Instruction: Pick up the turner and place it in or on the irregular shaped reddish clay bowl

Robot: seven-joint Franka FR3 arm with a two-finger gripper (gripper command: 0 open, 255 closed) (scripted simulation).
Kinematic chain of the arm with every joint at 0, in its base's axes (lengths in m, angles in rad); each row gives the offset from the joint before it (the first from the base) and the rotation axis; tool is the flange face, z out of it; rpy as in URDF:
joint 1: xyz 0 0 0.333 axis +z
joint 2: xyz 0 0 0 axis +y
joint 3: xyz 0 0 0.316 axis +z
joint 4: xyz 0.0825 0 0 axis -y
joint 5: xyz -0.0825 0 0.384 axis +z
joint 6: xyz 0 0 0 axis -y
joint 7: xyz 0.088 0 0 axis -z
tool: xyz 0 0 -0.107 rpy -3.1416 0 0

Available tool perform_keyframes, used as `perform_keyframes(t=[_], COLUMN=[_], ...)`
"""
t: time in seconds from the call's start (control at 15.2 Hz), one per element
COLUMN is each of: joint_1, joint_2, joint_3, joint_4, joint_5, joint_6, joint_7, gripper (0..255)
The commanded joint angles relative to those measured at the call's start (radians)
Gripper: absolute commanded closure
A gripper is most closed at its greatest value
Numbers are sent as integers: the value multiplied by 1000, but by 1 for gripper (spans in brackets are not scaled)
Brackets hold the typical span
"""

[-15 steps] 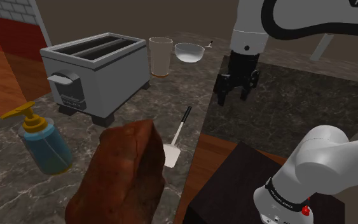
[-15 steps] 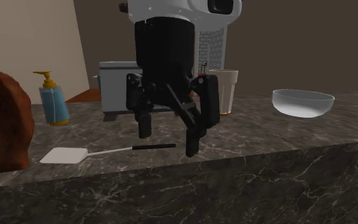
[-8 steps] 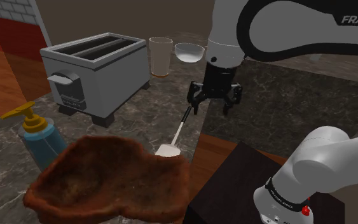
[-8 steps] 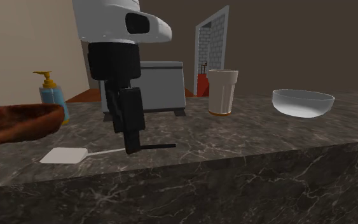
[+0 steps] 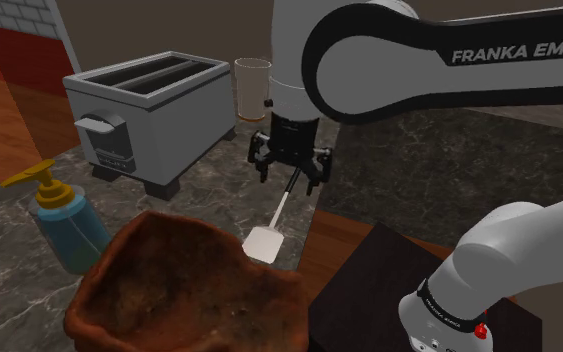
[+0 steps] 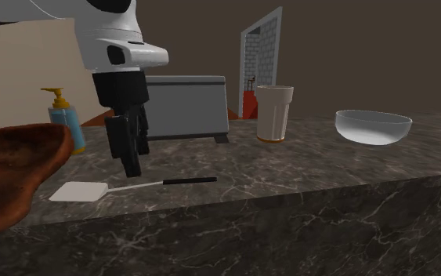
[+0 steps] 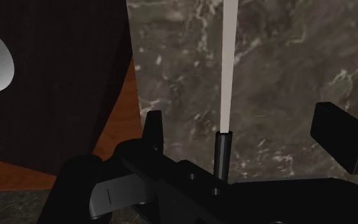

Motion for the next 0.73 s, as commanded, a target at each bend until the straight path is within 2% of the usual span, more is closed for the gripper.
perform_keyframes(t=[0.0, 0.33, 0.66], joint_1=[-7, -6, -6], joint_2=[8, 21, 21], joint_3=[15, 35, 35], joint_4=[-14, -78, -78], joint_5=[2, 10, 10], joint_6=[26, 103, 103], joint_7=[22, 21, 21], gripper=[0, 0, 0])
